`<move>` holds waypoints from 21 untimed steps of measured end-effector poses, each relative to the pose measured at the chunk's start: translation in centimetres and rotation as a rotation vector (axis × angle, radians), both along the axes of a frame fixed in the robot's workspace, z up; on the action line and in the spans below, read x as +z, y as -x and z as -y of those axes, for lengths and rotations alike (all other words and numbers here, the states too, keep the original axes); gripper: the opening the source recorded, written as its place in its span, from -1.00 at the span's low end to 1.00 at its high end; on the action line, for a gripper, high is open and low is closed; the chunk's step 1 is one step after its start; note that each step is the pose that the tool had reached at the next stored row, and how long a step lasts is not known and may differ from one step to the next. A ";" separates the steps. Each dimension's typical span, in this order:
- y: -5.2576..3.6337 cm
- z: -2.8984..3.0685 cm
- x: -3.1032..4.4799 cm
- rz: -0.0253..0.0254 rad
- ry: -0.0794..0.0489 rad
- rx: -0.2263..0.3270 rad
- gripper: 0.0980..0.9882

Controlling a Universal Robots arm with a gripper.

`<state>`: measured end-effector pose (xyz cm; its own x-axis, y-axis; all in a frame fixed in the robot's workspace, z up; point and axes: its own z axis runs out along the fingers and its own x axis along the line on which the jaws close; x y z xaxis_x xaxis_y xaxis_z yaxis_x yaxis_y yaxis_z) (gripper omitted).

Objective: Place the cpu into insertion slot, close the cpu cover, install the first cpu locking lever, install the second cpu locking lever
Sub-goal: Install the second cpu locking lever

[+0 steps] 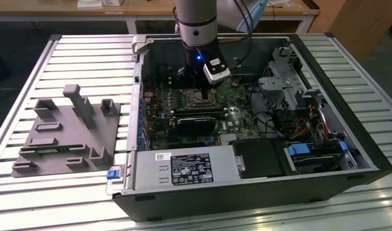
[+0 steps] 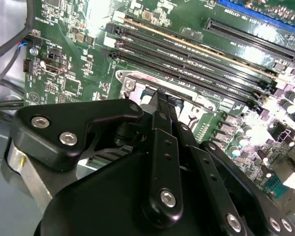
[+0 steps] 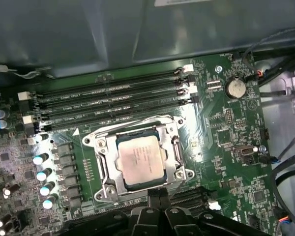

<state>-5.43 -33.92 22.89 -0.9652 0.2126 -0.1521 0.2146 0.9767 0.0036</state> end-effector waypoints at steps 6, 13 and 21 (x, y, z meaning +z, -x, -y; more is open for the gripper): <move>-0.05 0.42 0.02 -0.0002 0.000 0.000 -0.98; -0.05 1.08 0.02 -0.0001 0.000 0.000 -0.98; -0.06 1.26 0.02 -0.0019 0.000 0.000 -0.98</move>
<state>-5.37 -35.18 22.90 -0.9655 0.2126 -0.1503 0.2146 0.9767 0.0031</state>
